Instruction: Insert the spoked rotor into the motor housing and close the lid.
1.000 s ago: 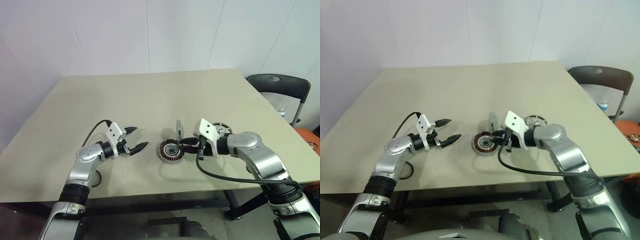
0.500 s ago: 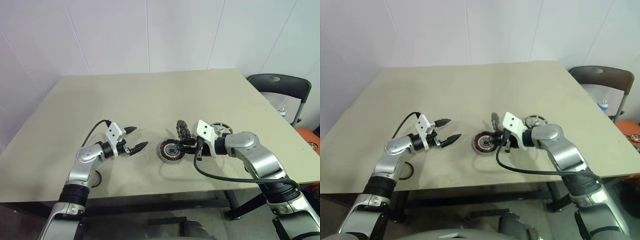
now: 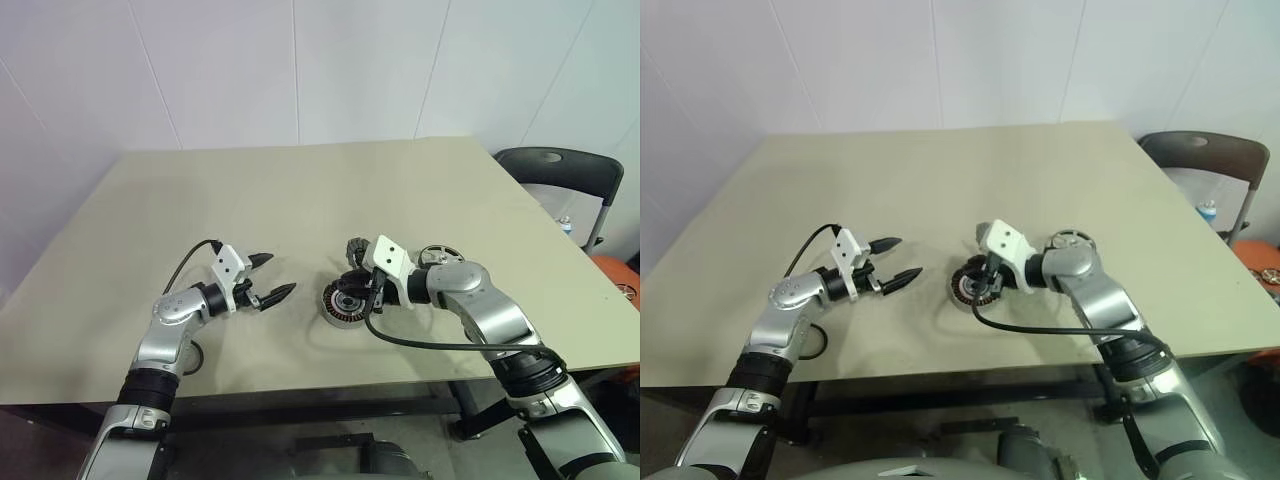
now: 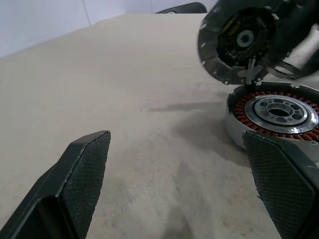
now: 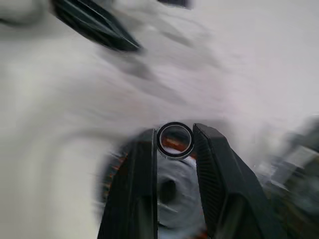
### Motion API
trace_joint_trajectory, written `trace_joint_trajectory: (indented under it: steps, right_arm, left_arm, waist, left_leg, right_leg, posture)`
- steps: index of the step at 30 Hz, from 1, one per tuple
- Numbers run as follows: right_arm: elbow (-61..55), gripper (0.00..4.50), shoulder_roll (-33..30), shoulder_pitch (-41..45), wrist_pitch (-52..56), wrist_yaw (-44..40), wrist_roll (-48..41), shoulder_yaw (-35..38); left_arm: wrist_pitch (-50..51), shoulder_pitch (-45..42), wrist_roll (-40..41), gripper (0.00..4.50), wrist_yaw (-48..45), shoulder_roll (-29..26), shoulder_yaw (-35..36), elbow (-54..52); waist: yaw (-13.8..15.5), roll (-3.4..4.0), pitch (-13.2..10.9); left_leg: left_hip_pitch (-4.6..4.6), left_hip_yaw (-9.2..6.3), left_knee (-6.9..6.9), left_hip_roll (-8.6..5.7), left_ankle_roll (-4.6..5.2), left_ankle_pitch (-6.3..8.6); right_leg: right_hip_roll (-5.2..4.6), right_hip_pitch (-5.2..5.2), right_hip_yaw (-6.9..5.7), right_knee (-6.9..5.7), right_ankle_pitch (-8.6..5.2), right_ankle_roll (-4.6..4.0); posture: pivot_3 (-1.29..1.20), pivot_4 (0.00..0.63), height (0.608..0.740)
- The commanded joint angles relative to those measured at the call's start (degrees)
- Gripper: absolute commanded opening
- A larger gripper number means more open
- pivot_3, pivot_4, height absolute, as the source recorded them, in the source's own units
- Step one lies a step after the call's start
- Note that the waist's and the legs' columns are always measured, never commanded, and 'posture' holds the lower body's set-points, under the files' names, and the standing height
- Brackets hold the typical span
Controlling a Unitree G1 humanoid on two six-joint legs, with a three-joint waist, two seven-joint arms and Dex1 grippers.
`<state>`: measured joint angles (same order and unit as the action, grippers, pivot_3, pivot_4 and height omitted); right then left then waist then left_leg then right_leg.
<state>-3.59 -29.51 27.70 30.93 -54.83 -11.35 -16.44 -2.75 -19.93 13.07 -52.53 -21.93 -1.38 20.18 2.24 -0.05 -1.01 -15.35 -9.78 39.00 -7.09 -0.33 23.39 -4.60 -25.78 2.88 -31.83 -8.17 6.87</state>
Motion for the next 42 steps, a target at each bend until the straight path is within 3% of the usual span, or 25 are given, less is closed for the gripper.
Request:
trace_joint_trajectory:
  steps: [1,16,42]
  right_arm:
    - [-1.6,0.69,0.0,0.9,0.1,0.0,-0.1,0.3]
    - [2.4,0.69,-1.6,0.3,-3.1,0.8,7.2,-3.1]
    - [6.2,0.69,-0.4,-2.1,-5.4,3.8,9.7,-2.9]
  left_arm:
    - [-0.3,-1.0,0.2,4.50,0.2,-0.3,0.3,-1.3]
    - [-0.4,-0.7,0.2,4.50,0.1,-0.6,0.3,-1.7]
    - [-0.2,0.0,0.2,4.50,-0.1,-0.7,0.0,-2.2]
  waist:
    - [0.0,0.00,0.0]
    - [0.0,-0.01,0.0]
    - [0.0,-0.01,0.0]
  left_leg:
    - [0.01,0.00,0.00,0.00,0.00,0.00]
    - [0.01,0.07,0.01,0.00,0.00,0.00]
    - [0.05,0.08,0.04,0.00,-0.03,-0.02]
  right_leg:
    - [0.00,0.00,0.00,-0.01,0.00,0.00]
    - [0.00,-0.04,0.00,-0.04,0.02,-0.02]
    - [0.00,-0.01,0.00,-0.10,0.04,-0.05]
  posture:
    - [0.00,0.000,0.740]
    - [0.00,0.000,0.740]
    - [0.00,0.000,0.740]
